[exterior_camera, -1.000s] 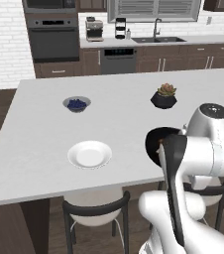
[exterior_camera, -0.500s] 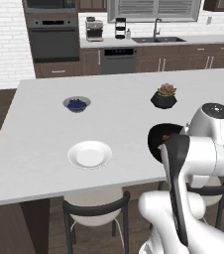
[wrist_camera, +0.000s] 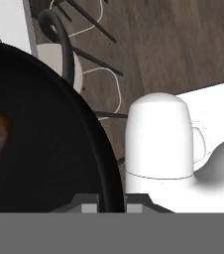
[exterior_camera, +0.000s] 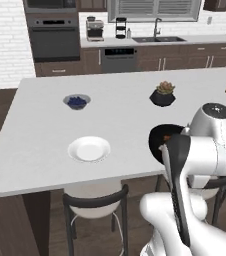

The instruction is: Pick the chicken drumstick and garlic from their plates and place them in the bowl. Then put the bowl in the fridge.

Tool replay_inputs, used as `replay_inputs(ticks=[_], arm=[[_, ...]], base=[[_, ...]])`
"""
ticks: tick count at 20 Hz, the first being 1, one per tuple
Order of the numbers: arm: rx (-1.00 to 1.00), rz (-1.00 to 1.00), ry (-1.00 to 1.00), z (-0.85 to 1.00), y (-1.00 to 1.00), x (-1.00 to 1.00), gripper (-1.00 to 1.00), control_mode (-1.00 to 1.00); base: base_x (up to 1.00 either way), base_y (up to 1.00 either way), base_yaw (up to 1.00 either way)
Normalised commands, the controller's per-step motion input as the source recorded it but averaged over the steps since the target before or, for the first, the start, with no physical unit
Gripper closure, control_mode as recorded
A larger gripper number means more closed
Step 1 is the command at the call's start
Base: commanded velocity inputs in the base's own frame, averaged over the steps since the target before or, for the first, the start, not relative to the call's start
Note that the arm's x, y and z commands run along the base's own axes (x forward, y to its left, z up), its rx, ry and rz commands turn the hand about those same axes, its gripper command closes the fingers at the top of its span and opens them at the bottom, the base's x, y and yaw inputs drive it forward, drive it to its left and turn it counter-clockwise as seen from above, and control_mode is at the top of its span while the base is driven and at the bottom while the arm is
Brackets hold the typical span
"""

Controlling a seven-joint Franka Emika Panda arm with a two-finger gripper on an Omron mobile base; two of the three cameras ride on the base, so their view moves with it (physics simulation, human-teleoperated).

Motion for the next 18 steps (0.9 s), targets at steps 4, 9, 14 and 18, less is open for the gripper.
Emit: replay_inputs(ticks=[4, 9, 14, 18], arm=[[0.00, 0.00, 0.00, 0.00, 0.00, 0.00, 1.00, 1.00], [0.00, 0.00, 0.00, 0.00, 0.00, 0.00, 1.00, 1.00], [0.00, 0.00, 0.00, 0.00, 0.00, 0.00, 1.00, 1.00], [0.00, 0.00, 0.00, 0.00, 0.00, 0.00, 1.00, 1.00]], base=[[-1.00, -0.02, 0.00], [-0.55, -0.01, -0.35], [0.00, 0.01, -0.85], [0.00, 0.00, -0.87]])
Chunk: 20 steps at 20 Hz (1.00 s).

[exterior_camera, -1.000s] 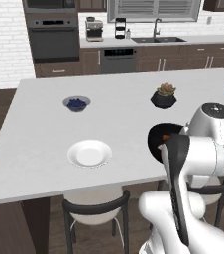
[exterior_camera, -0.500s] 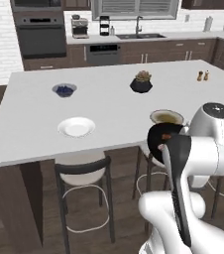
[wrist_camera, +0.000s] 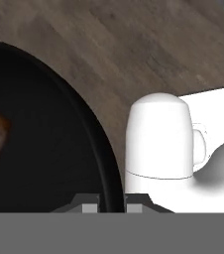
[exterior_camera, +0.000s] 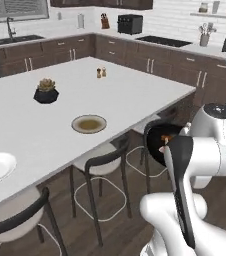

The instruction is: Pick the chicken drumstick and garlic from their plates and place them in the bowl. Then put the bowl in the fridge.

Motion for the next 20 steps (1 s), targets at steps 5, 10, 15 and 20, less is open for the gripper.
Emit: replay_inputs(ticks=[5, 10, 15, 20], arm=[[0.00, 0.00, 0.00, 0.00, 0.00, 0.00, 1.00, 1.00], [0.00, 0.00, 0.00, 0.00, 0.00, 0.00, 1.00, 1.00], [0.00, 0.00, 0.00, 0.00, 0.00, 0.00, 1.00, 1.00], [0.00, 0.00, 0.00, 0.00, 0.00, 0.00, 1.00, 1.00]], base=[[0.00, 0.00, -0.86], [0.04, 0.00, -0.84], [0.72, -0.34, -0.54], [1.00, -0.12, -0.10]])
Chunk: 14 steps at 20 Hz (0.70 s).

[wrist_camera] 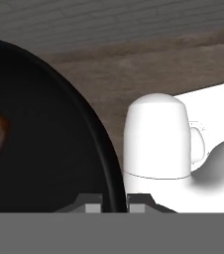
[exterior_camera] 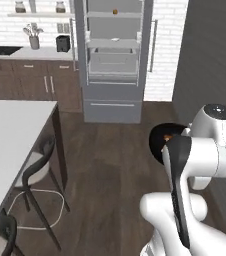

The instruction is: Pick the chicken drumstick and garlic from their plates and place them in the bowl. Then put the bowl in the fridge.

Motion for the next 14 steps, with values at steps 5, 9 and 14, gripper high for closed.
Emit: replay_inputs(ticks=[5, 9, 14], arm=[[0.00, 0.00, 0.00, 0.00, 0.00, 0.00, 1.00, 1.00], [0.00, 0.00, 0.00, 0.00, 0.00, 0.00, 1.00, 1.00], [0.00, 0.00, 0.00, 0.00, 0.00, 0.00, 1.00, 1.00]], base=[[1.00, -0.30, 0.05], [1.00, -0.47, 0.11], [1.00, -0.42, 0.09]])
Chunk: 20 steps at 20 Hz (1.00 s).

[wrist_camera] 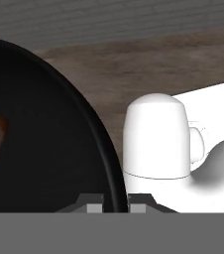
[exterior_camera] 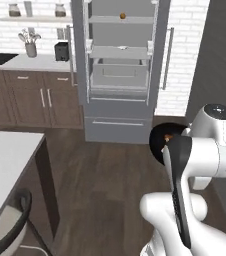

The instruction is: Pick the chicken drumstick and garlic from their plates and place them in the bowl. Then put the bowl in the fridge.

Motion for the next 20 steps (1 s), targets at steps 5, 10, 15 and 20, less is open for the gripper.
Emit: replay_inputs(ticks=[5, 10, 15, 20], arm=[[0.00, 0.00, 0.00, 0.00, 0.00, 0.00, 1.00, 1.00], [0.00, 0.00, 0.00, 0.00, 0.00, 0.00, 1.00, 1.00], [0.00, 0.00, 0.00, 0.00, 0.00, 0.00, 1.00, 1.00], [0.00, 0.00, 0.00, 0.00, 0.00, 0.00, 1.00, 1.00]], base=[[1.00, -0.15, 0.00], [1.00, -0.03, 0.00], [1.00, -0.05, 0.08], [1.00, -0.11, 0.22]])
